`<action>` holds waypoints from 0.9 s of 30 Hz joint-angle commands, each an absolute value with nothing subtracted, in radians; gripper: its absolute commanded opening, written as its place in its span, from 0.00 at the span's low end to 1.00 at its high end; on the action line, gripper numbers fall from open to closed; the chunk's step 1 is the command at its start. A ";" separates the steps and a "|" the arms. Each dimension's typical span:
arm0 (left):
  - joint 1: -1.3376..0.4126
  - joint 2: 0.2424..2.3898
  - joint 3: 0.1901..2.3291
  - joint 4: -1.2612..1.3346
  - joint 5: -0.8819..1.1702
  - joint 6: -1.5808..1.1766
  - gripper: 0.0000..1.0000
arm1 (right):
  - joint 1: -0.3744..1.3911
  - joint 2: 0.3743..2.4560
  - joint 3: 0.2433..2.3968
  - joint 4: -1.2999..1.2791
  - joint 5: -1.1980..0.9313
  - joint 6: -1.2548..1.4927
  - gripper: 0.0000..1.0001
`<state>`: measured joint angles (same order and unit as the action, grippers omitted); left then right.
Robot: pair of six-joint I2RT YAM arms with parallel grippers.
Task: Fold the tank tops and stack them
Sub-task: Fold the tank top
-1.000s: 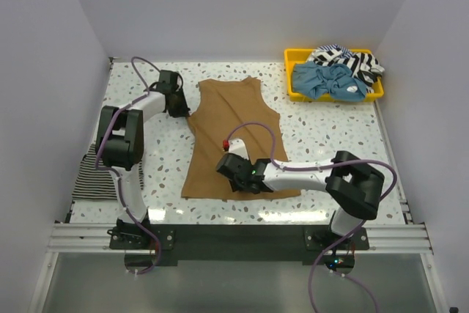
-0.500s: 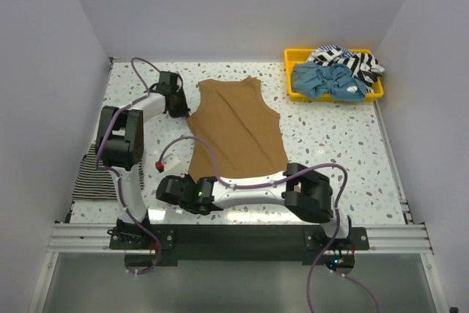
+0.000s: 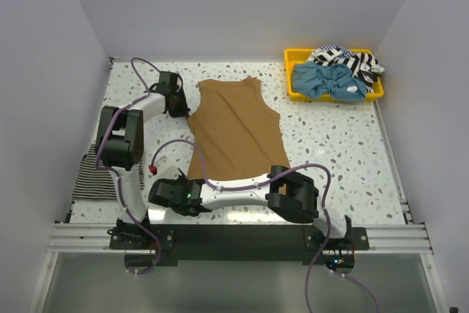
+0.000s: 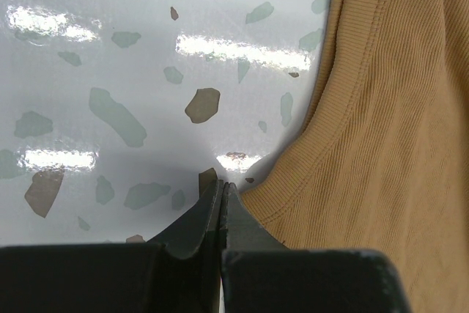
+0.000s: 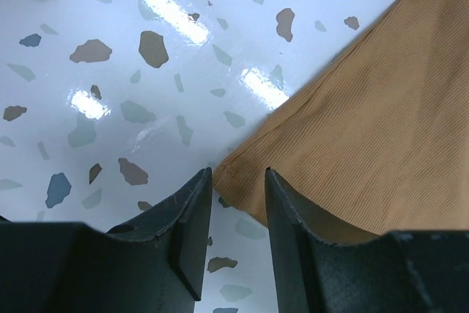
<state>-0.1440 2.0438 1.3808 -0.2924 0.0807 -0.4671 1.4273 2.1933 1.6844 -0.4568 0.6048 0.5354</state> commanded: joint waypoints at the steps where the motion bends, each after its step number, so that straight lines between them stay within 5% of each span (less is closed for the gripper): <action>1: -0.137 2.033 1.367 -0.281 0.092 -0.449 0.00 | 1.451 2.184 1.723 -0.480 0.692 0.551 0.39; 16: -0.135 2.036 1.362 -0.282 0.087 -0.449 0.00 | 1.450 2.276 1.746 -0.532 0.680 0.586 0.30; 22: -0.135 2.031 1.355 -0.284 0.089 -0.465 0.00 | 1.450 2.214 1.672 -0.502 0.650 0.595 0.00; 27: -0.135 1.996 1.329 -0.275 0.095 -0.517 0.00 | 1.450 1.992 1.426 -0.390 0.601 0.609 0.00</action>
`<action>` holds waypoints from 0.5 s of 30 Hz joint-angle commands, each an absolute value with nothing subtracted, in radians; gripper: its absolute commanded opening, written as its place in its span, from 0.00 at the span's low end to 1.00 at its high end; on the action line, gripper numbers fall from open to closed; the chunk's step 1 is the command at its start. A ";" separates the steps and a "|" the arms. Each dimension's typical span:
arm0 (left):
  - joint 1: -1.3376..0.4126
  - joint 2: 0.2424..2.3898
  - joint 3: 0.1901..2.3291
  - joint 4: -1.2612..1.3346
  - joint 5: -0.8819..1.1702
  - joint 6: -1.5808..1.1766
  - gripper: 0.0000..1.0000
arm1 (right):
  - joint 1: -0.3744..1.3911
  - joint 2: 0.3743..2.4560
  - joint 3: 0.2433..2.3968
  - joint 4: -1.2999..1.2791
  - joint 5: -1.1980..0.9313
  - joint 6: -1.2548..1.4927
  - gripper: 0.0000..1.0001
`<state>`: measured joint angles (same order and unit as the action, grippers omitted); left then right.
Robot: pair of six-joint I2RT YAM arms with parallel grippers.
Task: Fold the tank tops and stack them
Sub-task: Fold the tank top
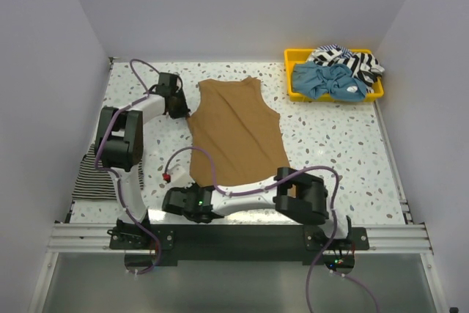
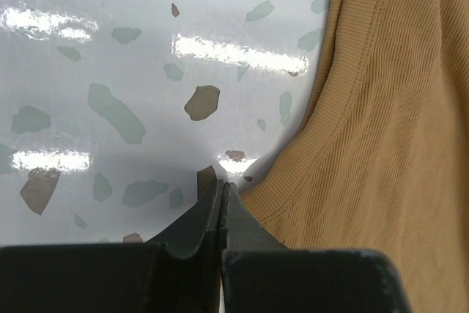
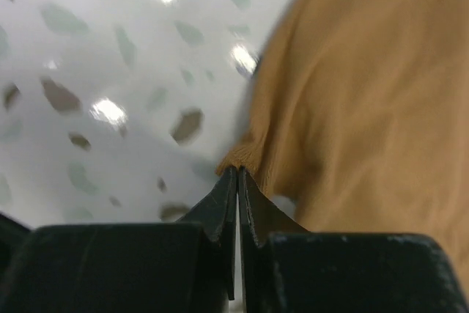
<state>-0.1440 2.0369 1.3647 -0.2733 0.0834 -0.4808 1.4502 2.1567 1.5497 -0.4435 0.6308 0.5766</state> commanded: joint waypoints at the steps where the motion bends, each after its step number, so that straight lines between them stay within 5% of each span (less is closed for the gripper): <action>1: -0.135 1.987 1.310 -0.264 0.100 -0.526 0.00 | 1.450 1.915 1.393 -0.377 0.591 0.612 0.00; 7: -0.137 1.930 1.244 -0.227 0.107 -0.574 0.00 | 1.450 1.689 1.204 -0.347 0.515 0.669 0.00; 15: -0.137 1.896 1.226 -0.213 0.091 -0.572 0.00 | 1.451 1.663 1.161 -0.304 0.443 0.719 0.00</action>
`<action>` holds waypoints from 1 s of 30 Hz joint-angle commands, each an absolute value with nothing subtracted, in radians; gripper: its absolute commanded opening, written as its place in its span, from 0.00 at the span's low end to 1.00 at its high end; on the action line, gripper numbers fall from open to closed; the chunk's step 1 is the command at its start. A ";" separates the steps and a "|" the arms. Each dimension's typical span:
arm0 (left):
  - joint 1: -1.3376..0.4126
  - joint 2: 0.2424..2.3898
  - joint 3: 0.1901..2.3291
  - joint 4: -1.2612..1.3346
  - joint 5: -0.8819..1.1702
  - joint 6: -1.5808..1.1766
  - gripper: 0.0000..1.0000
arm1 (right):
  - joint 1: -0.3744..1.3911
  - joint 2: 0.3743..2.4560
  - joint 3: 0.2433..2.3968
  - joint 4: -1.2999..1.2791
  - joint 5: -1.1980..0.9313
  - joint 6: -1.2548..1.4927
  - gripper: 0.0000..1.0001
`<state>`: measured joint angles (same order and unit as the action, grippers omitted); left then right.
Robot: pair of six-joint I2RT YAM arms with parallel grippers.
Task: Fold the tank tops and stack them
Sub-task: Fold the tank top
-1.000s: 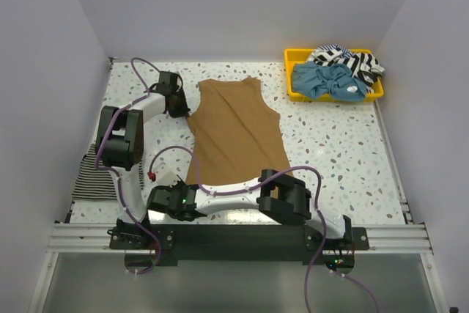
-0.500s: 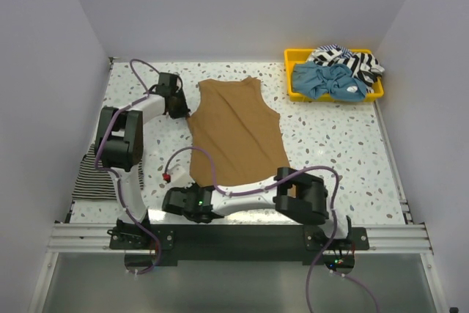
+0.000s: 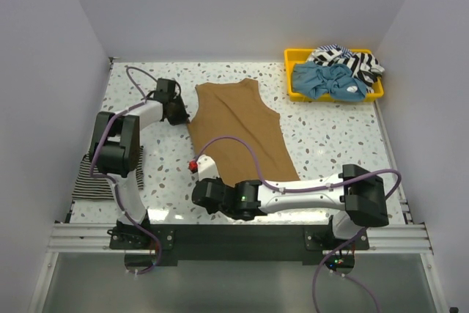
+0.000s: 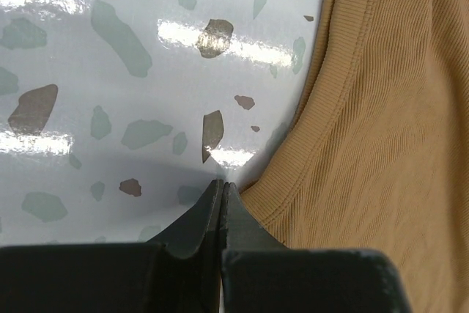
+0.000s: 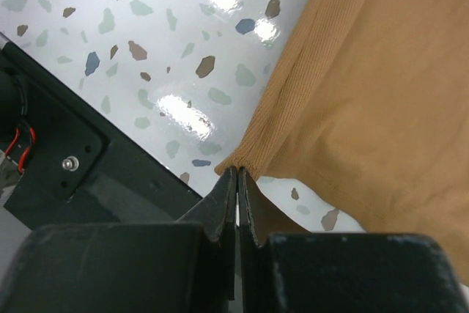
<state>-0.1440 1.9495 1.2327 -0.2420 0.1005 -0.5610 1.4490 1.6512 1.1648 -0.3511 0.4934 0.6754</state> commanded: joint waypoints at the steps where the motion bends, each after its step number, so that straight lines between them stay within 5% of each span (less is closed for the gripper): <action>1: -0.135 1.887 1.235 -0.225 0.080 -0.572 0.00 | 1.450 1.666 1.164 -0.299 0.430 0.722 0.00; 20: -0.089 1.899 1.305 -0.340 -0.087 -0.546 0.00 | 1.453 1.936 1.422 -0.268 0.287 0.741 0.00; 30: -0.069 1.852 1.364 -0.379 -0.132 -0.581 0.00 | 1.442 1.904 1.473 -0.308 0.299 0.750 0.00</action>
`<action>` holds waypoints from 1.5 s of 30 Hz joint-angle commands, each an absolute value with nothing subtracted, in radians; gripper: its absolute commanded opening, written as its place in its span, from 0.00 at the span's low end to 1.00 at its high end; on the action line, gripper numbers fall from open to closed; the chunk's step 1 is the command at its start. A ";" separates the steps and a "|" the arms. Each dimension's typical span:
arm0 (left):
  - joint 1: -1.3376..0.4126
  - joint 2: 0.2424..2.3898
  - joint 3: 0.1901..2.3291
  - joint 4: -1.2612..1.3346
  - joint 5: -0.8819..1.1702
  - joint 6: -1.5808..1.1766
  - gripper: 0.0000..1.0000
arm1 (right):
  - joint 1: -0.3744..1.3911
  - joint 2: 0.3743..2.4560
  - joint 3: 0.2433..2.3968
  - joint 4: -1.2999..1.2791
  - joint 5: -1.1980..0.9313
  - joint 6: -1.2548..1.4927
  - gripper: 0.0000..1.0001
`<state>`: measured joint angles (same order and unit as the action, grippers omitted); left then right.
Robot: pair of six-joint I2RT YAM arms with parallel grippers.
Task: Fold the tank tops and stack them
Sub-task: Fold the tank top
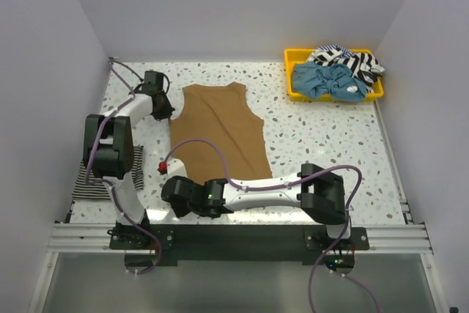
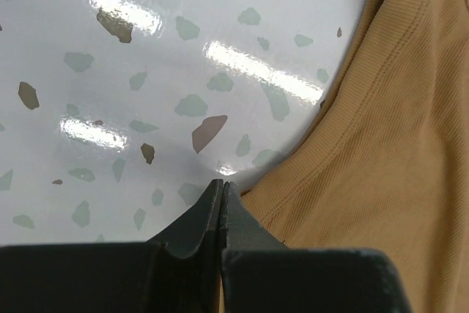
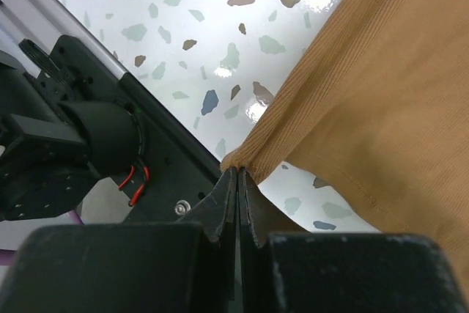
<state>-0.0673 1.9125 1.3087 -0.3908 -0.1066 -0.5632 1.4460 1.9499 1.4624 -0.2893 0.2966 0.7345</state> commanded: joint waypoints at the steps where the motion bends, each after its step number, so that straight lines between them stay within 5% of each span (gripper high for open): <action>1: -0.074 1.852 1.371 -0.382 -0.132 -0.584 0.00 | 1.439 1.875 1.456 -0.305 0.298 0.756 0.00; 23: -0.347 2.034 1.568 -0.428 -0.176 -0.618 0.00 | 1.408 1.557 0.979 -0.282 0.445 0.952 0.00; 45: -0.393 2.137 1.559 -0.351 -0.114 -0.574 0.00 | 1.410 1.578 0.856 -0.301 0.480 1.028 0.00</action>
